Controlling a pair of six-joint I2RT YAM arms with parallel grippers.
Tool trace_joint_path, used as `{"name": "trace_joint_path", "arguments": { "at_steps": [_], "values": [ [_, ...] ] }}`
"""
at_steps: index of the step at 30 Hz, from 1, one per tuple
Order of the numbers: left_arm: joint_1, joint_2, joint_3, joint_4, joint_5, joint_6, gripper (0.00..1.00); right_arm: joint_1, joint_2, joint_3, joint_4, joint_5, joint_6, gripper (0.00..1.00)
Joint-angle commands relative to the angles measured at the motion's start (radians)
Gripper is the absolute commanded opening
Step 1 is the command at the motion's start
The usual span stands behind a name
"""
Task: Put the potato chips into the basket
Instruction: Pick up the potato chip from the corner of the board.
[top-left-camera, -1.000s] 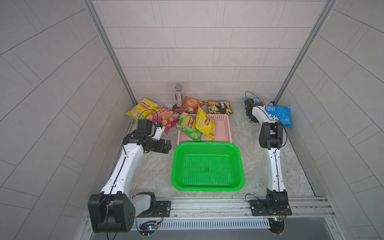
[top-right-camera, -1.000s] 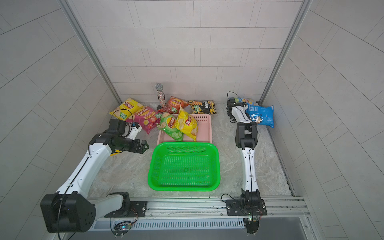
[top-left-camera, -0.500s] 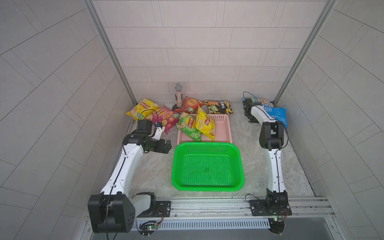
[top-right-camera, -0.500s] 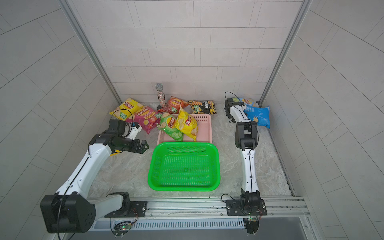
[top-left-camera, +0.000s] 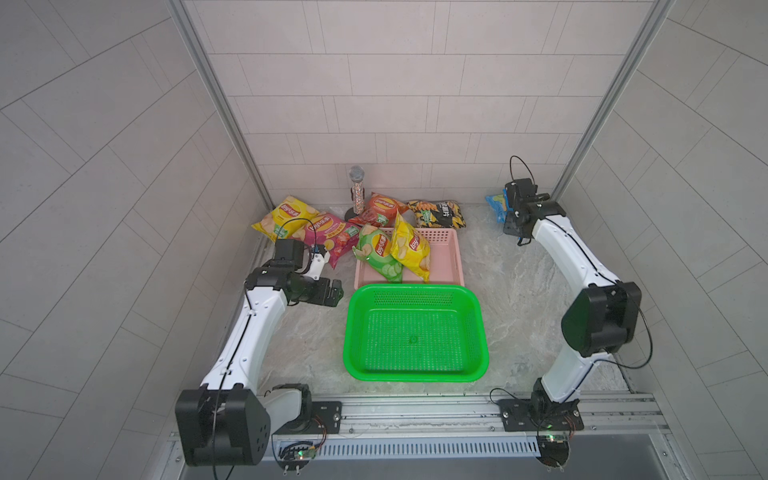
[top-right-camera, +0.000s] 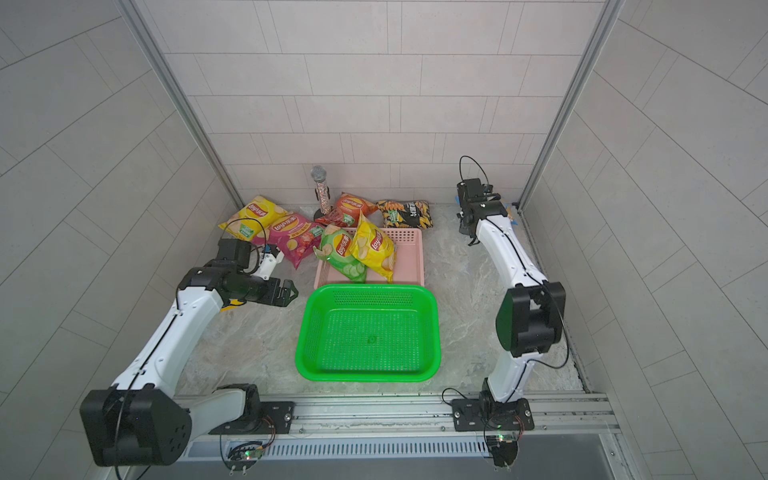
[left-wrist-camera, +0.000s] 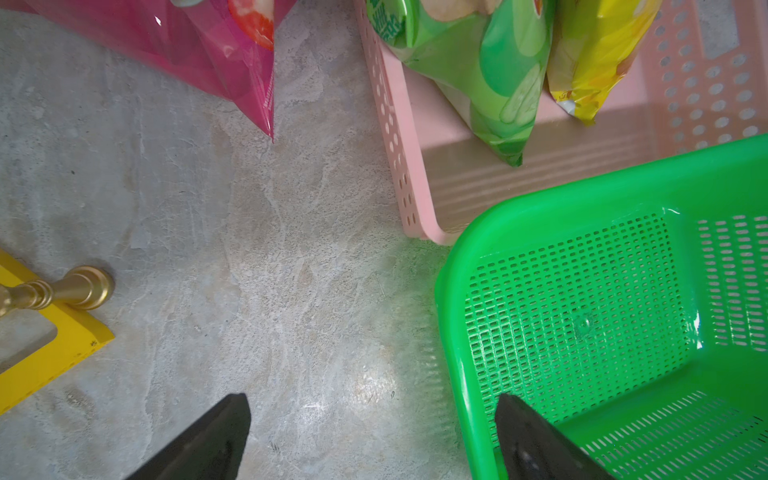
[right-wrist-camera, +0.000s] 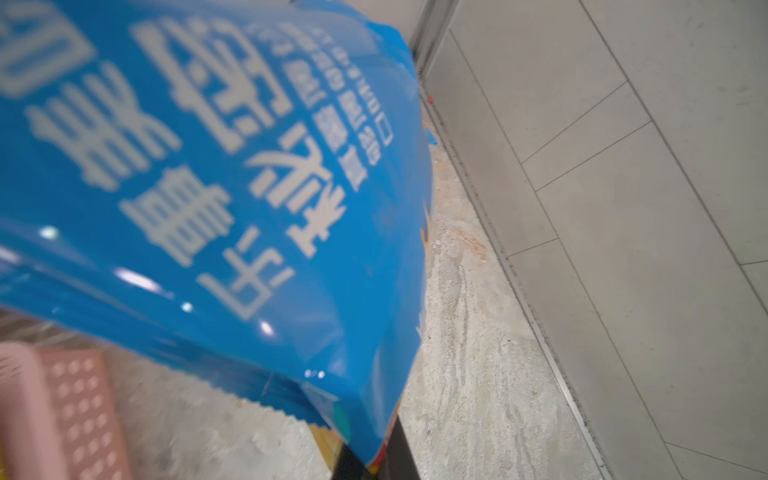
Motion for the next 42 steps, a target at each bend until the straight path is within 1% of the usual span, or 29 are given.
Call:
{"name": "trace_joint_path", "arguments": {
  "at_steps": [1, 3, 6, 13, 17, 20, 22, 26, 27, 30, 32, 36, 39, 42],
  "values": [
    [-0.003, -0.020, -0.003, -0.007, 0.010, 0.009, 1.00, 0.017, -0.096, -0.057, 0.032, -0.206, -0.042, 0.00],
    [-0.003, -0.020, -0.003, -0.006, 0.012, 0.009, 1.00, 0.034, -0.153, -0.074, 0.032, -0.320, -0.069, 0.00],
    [-0.004, -0.017, -0.003, -0.008, 0.016, 0.008, 1.00, 0.053, -0.202, -0.061, -0.001, -0.449, -0.080, 0.00],
    [-0.003, -0.016, -0.001, -0.010, 0.018, 0.008, 1.00, 0.086, -0.273, -0.081, -0.032, -0.770, -0.055, 0.00],
    [-0.004, -0.014, 0.008, -0.007, 0.019, 0.008, 0.99, 0.101, -0.301, -0.088, -0.030, -0.912, -0.062, 0.01],
    [-0.004, -0.008, 0.068, -0.033, 0.010, 0.023, 0.99, 0.129, -0.329, -0.089, -0.045, -0.988, -0.115, 0.01],
    [-0.007, -0.002, 0.130, -0.050, -0.006, 0.056, 1.00, 0.149, -0.335, -0.067, -0.087, -0.995, -0.152, 0.00],
    [-0.020, 0.040, 0.305, -0.127, 0.024, 0.141, 1.00, 0.185, -0.345, -0.030, -0.156, -0.954, -0.205, 0.00],
    [-0.025, 0.059, 0.360, -0.151, 0.042, 0.149, 1.00, 0.192, -0.349, -0.029, -0.162, -0.944, -0.213, 0.00],
    [-0.061, 0.124, 0.509, -0.209, 0.108, 0.170, 1.00, 0.206, -0.353, -0.030, -0.170, -0.977, -0.234, 0.00],
    [-0.101, 0.167, 0.592, -0.228, 0.142, 0.187, 1.00, 0.226, -0.347, -0.019, -0.189, -0.987, -0.260, 0.00],
    [-0.221, 0.263, 0.774, -0.264, 0.121, 0.223, 1.00, 0.289, -0.321, 0.035, -0.288, -0.945, -0.335, 0.00],
    [-0.319, 0.329, 0.897, -0.335, 0.129, 0.323, 1.00, 0.341, -0.309, 0.063, -0.342, -0.916, -0.371, 0.00],
    [-0.394, 0.368, 0.964, -0.373, 0.142, 0.417, 1.00, 0.404, -0.307, 0.074, -0.380, -0.881, -0.403, 0.00]
  ]
}}
